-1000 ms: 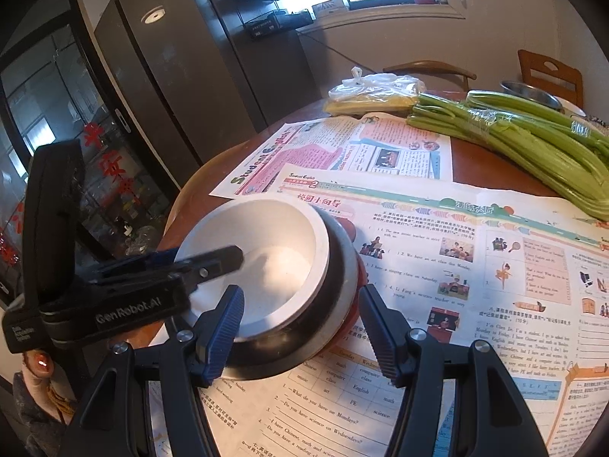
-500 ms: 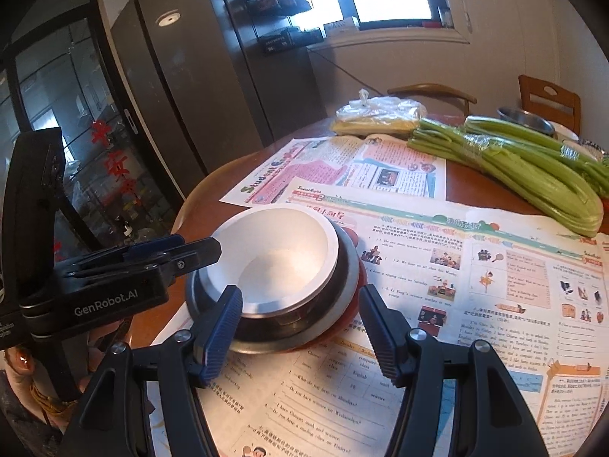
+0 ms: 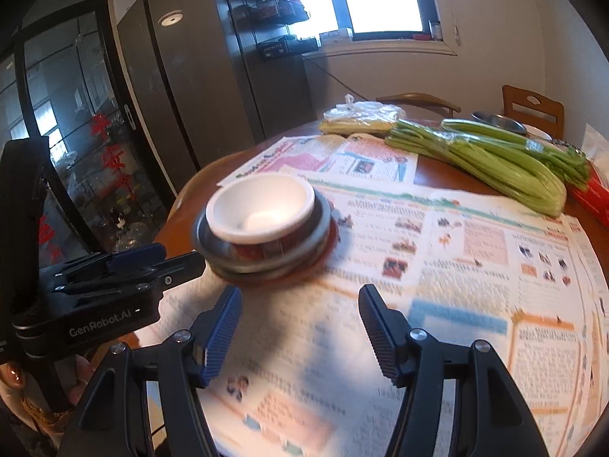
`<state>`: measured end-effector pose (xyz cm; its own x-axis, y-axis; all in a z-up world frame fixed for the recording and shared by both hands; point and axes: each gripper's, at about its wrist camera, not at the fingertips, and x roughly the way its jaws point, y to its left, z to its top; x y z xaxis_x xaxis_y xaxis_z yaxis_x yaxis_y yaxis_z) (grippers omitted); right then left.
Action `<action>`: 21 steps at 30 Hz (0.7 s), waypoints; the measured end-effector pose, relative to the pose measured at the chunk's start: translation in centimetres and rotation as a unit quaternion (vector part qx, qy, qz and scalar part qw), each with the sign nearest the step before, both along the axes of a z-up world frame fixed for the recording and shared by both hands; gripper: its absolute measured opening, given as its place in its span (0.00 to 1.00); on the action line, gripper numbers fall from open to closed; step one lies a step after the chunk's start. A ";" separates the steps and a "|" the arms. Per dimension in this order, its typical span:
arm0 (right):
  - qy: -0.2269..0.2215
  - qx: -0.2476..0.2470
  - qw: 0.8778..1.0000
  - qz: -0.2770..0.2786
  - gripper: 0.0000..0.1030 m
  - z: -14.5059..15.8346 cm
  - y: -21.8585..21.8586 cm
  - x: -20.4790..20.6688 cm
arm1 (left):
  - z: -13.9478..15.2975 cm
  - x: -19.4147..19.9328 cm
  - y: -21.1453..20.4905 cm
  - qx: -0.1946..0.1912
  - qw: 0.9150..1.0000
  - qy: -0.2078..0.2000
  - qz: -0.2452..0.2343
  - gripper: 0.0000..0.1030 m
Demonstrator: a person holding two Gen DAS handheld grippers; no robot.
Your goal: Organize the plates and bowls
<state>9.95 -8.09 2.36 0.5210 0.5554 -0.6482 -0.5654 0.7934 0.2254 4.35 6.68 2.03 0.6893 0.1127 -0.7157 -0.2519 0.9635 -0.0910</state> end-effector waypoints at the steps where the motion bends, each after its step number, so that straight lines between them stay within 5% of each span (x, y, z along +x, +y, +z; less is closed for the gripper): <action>1: 0.001 0.000 1.000 -0.003 0.61 -0.1 -0.4 -0.4 | -0.2 -0.3 -0.4 0.002 1.000 0.001 0.000 0.56; 21: 0.007 -0.016 1.000 -0.021 0.61 -0.9 -3.6 -5.4 | -2.1 -2.7 -3.1 -0.002 0.999 0.029 -0.027 0.56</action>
<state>4.59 -11.67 1.42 0.5341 0.5117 -0.6730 -0.5274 0.8238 0.2077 1.60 3.57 -0.09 0.6514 0.0742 -0.7551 -0.2052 0.9753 -0.0812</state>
